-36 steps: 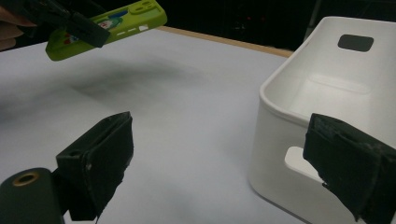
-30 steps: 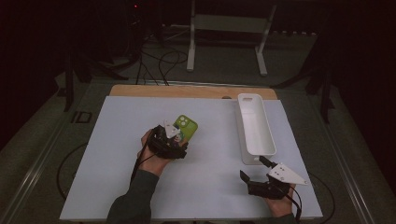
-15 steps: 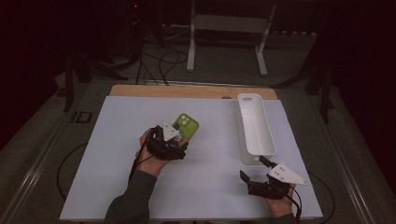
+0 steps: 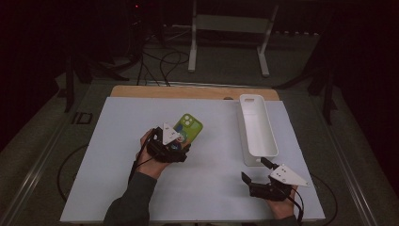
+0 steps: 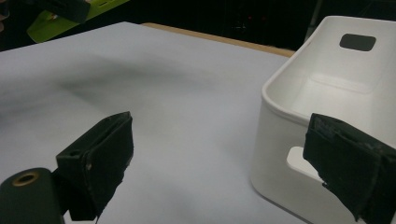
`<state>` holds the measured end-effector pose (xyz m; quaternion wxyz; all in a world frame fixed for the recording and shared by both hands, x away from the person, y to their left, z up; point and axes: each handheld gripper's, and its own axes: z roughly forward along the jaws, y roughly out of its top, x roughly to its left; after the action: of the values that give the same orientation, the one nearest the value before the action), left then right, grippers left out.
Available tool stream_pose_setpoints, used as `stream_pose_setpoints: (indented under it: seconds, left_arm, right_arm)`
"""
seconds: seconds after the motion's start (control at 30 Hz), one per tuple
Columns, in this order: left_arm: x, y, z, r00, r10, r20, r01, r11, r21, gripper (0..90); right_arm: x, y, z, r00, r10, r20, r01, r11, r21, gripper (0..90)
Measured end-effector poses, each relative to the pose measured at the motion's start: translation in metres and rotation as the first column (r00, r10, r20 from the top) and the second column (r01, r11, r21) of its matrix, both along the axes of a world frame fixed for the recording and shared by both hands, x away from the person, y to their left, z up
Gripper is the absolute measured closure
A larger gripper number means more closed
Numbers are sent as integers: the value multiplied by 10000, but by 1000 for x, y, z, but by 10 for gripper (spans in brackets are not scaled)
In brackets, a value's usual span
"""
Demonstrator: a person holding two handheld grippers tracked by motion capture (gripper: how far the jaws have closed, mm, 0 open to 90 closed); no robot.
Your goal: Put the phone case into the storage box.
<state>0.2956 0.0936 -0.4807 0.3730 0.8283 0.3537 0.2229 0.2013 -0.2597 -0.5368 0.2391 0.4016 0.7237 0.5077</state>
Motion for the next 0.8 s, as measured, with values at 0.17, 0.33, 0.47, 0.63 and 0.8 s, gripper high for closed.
stream_pose_setpoints:
  seconds: [0.17,0.33,0.47,0.63,0.8]
  left_arm:
    - [-1,1,2,9998,-152,124,154,9998,-101,158]
    - [-3,2,5,9992,-321,252,325,9994,-151,158]
    - [-5,3,6,9982,-456,400,466,9986,-243,158]
    - [-8,3,8,9956,-723,600,748,9964,-407,158]
    - [-10,3,9,9932,-966,649,1000,9937,-509,158]
  right_arm:
    - [0,0,0,10000,13,-11,-13,10000,3,83]
    - [0,0,0,10000,12,1,-12,10000,-15,83]
    - [0,0,0,10000,-2,-29,2,10000,54,84]
    - [0,-1,0,10000,-42,-29,42,9999,121,83]
    - [0,-1,0,10000,-80,-42,81,9999,132,83]
